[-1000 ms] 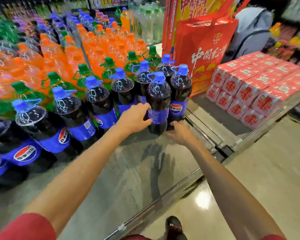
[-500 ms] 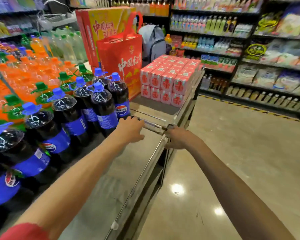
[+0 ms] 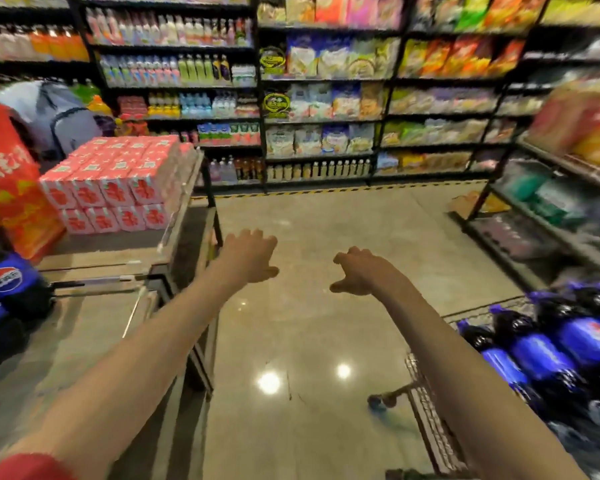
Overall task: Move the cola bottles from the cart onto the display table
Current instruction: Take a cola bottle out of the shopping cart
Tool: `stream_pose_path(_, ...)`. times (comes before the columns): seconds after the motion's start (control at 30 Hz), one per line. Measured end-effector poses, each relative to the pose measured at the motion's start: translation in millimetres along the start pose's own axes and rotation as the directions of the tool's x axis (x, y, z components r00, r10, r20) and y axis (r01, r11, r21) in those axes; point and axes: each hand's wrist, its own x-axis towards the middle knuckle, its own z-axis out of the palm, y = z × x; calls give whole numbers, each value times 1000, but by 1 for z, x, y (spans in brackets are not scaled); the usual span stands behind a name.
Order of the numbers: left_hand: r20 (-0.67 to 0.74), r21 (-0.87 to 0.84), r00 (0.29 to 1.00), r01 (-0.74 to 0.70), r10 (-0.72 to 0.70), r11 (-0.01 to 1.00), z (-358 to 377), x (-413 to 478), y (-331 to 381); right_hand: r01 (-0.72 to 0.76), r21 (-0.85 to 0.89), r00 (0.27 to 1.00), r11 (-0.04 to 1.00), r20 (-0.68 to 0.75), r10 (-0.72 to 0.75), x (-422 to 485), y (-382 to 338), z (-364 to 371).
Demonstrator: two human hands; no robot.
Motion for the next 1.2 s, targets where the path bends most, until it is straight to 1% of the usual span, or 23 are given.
stream_pose_path(0.1,15,-5,996,-83,83,997,-7,11,80,-101,39,995,994,22,100,-46,73,10)
stream_pose_path(0.23,34,20,982,-187,186,982,-15,18,183,-204,87,979,975,15,204,-111,158,29)
stream_pose_path(0.4,29,11,941,-337,337,941,-26,20,300,-343,131,939,930,27,342,-187,247,53)
stream_pose_path(0.53,25,23,900,-436,436,899,-30,21,376,-428,177,904,886,58,424,-233,304,65)
stream_pose_path(0.63,43,3,870,-492,492,870,-32,26,420,-480,196,877,855,88,473,-258,339,73)
stream_pose_path(0.77,55,-38,835,-546,547,837,-30,37,468,-536,219,843,815,93,529,-278,379,86)
stream_pose_path(0.87,58,-53,821,-566,568,823,-28,51,498,-553,230,833,801,125,539,-283,403,93)
stream_pose_path(1.0,59,-71,817,-570,574,819,-23,81,533,-564,214,826,797,151,544,-276,438,100)
stream_pose_path(1.1,67,-107,830,-546,554,831,-19,105,560,-566,170,823,807,169,542,-263,466,102)
stream_pose_path(1.2,75,-168,851,-502,519,848,-12,127,581,-537,148,840,830,187,510,-245,491,103)
